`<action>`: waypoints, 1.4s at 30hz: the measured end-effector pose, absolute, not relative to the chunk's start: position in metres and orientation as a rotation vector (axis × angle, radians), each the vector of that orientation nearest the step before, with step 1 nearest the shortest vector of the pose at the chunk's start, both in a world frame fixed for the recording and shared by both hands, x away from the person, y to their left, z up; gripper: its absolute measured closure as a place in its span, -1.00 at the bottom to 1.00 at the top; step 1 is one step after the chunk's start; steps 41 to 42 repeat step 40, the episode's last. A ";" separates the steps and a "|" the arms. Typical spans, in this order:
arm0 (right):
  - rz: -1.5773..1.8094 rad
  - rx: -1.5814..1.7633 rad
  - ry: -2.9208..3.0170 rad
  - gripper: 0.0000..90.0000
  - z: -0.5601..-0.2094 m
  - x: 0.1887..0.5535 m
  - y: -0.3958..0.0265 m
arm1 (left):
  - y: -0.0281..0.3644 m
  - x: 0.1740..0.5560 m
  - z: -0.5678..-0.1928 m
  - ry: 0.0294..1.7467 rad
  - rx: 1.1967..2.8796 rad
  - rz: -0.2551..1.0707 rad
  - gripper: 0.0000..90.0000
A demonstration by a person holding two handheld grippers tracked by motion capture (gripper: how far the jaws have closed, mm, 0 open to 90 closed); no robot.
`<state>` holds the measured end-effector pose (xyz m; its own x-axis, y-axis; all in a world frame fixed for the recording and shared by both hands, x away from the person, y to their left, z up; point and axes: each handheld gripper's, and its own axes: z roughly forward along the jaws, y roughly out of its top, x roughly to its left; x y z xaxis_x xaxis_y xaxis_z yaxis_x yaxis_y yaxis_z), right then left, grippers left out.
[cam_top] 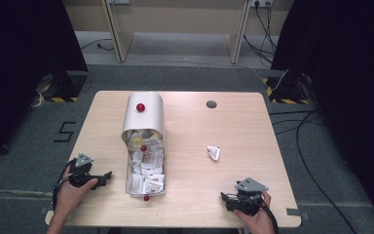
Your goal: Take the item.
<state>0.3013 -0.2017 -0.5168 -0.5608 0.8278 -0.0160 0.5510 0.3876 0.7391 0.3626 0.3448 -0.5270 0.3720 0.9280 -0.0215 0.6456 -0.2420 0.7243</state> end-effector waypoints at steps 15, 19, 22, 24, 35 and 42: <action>1.050 1.188 2.211 -0.49 -0.524 0.288 -0.207 | 0.345 0.363 -0.527 1.354 1.984 0.556 -1.00; 1.078 1.193 2.180 -0.50 -0.527 0.283 -0.208 | 0.345 0.363 -0.527 1.354 1.984 0.556 -1.00; 1.095 1.187 2.161 -0.50 -0.529 0.280 -0.209 | 0.345 0.363 -0.527 1.354 1.985 0.556 -1.00; 1.110 1.186 2.142 -0.50 -0.531 0.278 -0.209 | 0.345 0.363 -0.527 1.354 1.984 0.556 -1.00; 1.116 1.180 2.142 -0.53 -0.532 0.278 -0.209 | 0.345 0.363 -0.527 1.354 1.984 0.556 -1.00; 1.116 1.179 2.144 -0.53 -0.532 0.278 -0.208 | 0.345 0.363 -0.527 1.355 1.982 0.556 -1.00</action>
